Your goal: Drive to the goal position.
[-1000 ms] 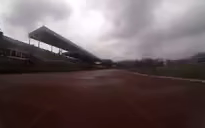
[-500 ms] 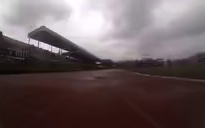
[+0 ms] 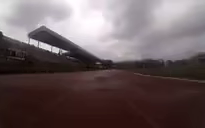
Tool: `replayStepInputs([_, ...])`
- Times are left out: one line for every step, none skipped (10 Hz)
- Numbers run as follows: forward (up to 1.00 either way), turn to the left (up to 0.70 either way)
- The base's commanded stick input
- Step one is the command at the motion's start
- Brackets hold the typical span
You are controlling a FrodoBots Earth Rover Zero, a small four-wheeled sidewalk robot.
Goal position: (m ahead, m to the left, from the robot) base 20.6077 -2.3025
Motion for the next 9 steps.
replayStepInputs([0.5,0.0])
replayStepInputs([0.5,0.0])
replayStepInputs([0.5,0.0])
replayStepInputs([0.5,0.0])
replayStepInputs([0.5,0.0])
replayStepInputs([0.5,0.0])
replayStepInputs([0.5,0.0])
replayStepInputs([0.5,0.0])
replayStepInputs([0.5,0.0])
